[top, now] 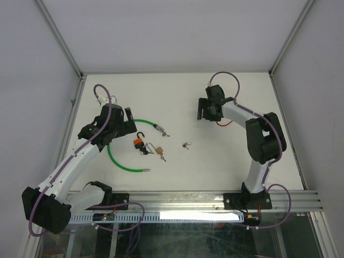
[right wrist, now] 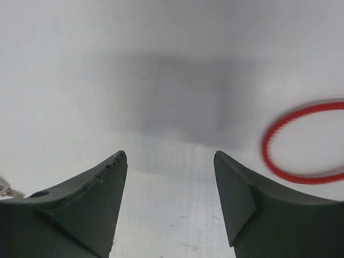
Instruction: Unlock with the key
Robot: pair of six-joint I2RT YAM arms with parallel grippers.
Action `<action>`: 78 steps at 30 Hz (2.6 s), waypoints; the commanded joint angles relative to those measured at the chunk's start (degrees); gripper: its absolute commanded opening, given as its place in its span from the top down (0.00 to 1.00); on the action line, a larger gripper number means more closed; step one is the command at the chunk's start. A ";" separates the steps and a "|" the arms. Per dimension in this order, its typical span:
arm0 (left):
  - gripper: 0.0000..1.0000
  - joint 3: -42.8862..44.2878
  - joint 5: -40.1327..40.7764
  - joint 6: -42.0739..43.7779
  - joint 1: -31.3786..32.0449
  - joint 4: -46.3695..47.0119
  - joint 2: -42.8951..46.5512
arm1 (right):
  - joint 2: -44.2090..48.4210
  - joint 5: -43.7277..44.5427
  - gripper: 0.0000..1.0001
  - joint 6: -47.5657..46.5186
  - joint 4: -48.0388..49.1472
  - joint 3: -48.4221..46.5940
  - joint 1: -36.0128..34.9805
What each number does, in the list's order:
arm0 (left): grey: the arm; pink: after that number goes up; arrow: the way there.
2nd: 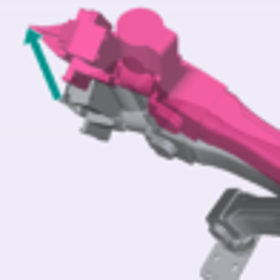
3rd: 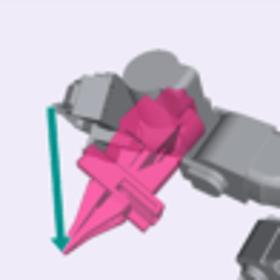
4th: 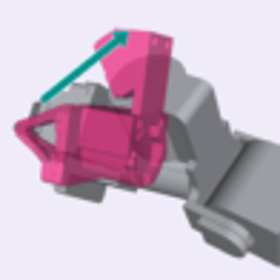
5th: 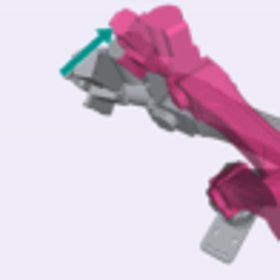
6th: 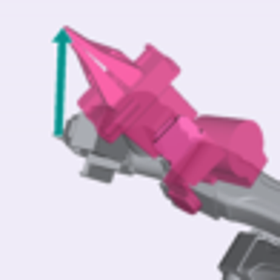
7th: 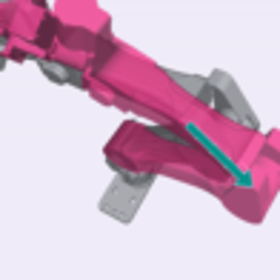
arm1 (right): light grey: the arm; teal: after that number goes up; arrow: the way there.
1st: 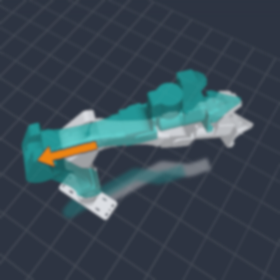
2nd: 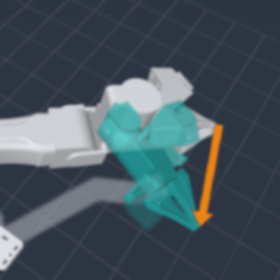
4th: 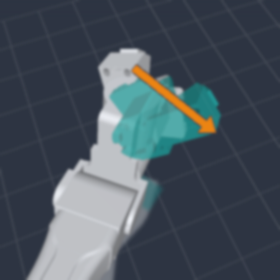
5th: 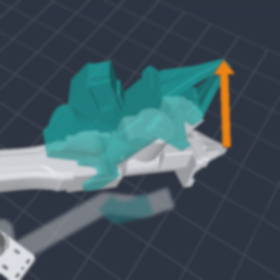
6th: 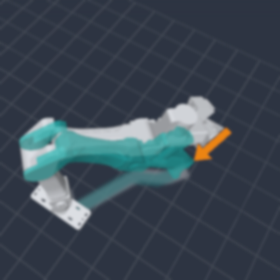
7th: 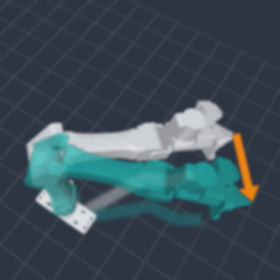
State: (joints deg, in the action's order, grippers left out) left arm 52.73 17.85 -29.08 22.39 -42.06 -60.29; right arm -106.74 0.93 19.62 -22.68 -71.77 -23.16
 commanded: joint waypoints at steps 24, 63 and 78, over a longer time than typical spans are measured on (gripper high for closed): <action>0.01 -0.15 -2.55 1.31 -1.26 2.78 1.91 | -0.19 -9.62 0.31 0.71 -0.72 2.89 5.89; 0.01 -0.73 -4.04 1.67 -1.82 3.72 3.33 | -6.21 -18.78 0.20 -26.04 -14.87 -11.13 6.60; 0.01 -0.72 -4.59 1.64 -1.97 3.74 3.30 | 2.04 -11.53 0.35 -18.63 -10.61 -0.89 2.17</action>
State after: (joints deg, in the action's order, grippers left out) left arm 51.99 14.46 -28.86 21.26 -40.69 -58.39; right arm -108.71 -16.38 -2.90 -35.75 -73.91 -18.04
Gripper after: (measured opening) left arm 0.990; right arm 0.675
